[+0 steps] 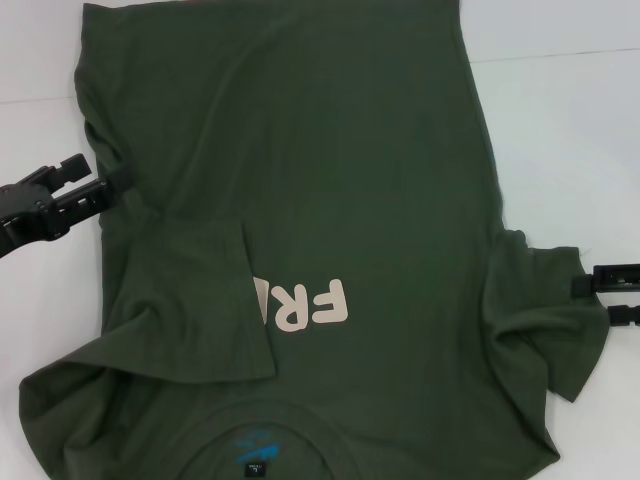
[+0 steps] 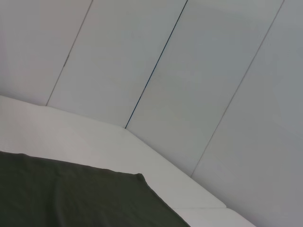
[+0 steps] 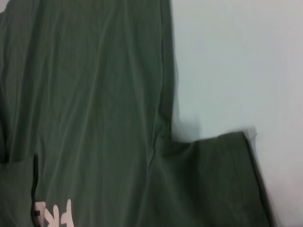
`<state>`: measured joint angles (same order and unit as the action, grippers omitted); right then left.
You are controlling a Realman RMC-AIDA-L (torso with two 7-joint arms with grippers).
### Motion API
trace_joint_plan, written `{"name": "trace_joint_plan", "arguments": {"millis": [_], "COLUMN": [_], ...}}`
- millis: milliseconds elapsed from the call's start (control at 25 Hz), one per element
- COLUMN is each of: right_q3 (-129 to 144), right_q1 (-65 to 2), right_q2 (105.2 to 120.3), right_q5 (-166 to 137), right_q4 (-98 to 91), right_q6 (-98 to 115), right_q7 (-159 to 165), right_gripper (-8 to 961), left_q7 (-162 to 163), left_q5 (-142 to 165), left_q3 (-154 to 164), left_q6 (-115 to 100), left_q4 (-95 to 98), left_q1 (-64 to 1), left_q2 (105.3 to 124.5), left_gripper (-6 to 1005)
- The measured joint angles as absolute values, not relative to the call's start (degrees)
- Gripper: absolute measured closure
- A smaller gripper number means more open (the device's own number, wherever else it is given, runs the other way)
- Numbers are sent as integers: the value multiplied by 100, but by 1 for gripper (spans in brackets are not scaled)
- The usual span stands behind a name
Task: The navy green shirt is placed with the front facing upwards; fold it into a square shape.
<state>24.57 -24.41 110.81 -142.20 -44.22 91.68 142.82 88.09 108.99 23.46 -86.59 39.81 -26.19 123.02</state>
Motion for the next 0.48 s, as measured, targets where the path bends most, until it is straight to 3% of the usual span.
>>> {"name": "trace_joint_plan", "arguments": {"millis": [480], "right_q3": [2440], "right_q1": [-2450], "right_q2": [11146], "right_q5": [-14258], "right_q4": [-4446], "right_q6": [9108], "right_q7": [14274], "right_gripper": [38], "left_q7": [8781], "left_q5": [10898], "left_q3": [2347], "left_q6": [-8630], "left_q4": [3973], "left_q1": [-2636], "left_q2": [12306], "left_gripper": [91]}}
